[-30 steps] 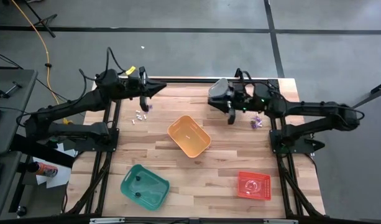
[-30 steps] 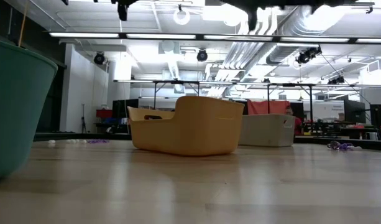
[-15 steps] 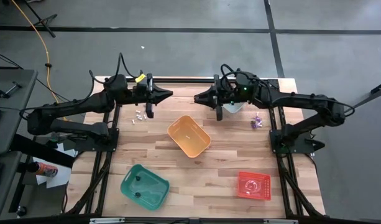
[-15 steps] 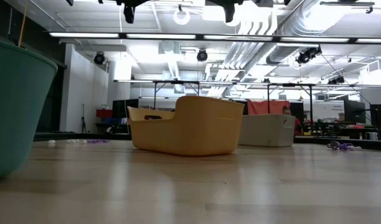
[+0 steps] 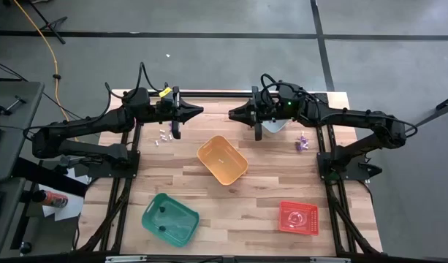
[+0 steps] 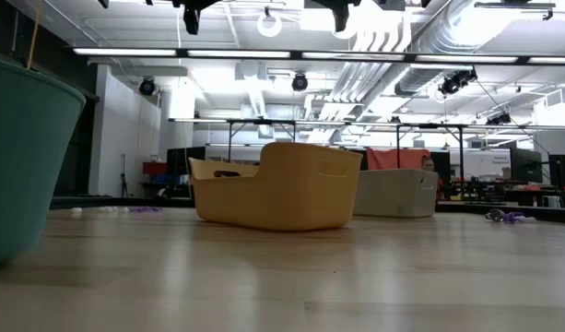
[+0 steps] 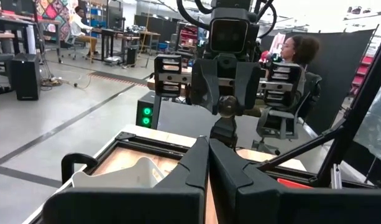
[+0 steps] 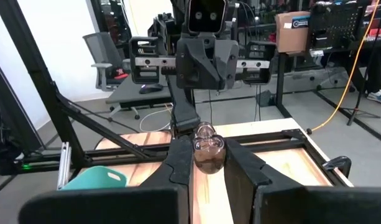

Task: Sort Halloween decoration
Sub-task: Put the black skull toy into the green bin

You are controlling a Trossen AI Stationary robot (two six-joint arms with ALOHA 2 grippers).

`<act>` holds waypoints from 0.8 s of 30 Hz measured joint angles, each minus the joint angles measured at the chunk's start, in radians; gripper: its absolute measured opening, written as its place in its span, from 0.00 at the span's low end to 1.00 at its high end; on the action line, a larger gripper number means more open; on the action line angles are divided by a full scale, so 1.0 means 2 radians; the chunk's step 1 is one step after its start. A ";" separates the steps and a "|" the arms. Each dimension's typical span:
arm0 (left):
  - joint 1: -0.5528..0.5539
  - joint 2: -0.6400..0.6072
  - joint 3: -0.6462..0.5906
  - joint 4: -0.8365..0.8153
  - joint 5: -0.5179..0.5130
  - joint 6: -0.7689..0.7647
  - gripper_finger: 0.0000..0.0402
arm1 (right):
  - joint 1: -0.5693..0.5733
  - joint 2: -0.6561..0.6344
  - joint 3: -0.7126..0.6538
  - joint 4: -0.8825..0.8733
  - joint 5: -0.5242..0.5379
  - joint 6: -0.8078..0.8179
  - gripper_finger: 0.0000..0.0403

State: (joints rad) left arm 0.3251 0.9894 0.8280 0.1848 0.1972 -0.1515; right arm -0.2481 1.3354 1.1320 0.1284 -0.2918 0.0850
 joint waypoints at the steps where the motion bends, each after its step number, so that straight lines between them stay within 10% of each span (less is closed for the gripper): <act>1: 0.001 0.000 0.000 0.000 0.000 0.005 0.00 | 0.001 0.000 0.000 0.000 0.000 0.005 0.10; 24: 0.008 0.000 0.000 0.000 0.000 0.058 0.00 | 0.198 0.234 0.001 0.090 0.044 0.101 0.16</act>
State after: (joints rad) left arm 0.3420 0.9894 0.8280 0.1848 0.1970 -0.0358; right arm 0.1481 1.8037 1.1347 0.3075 -0.2043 0.2878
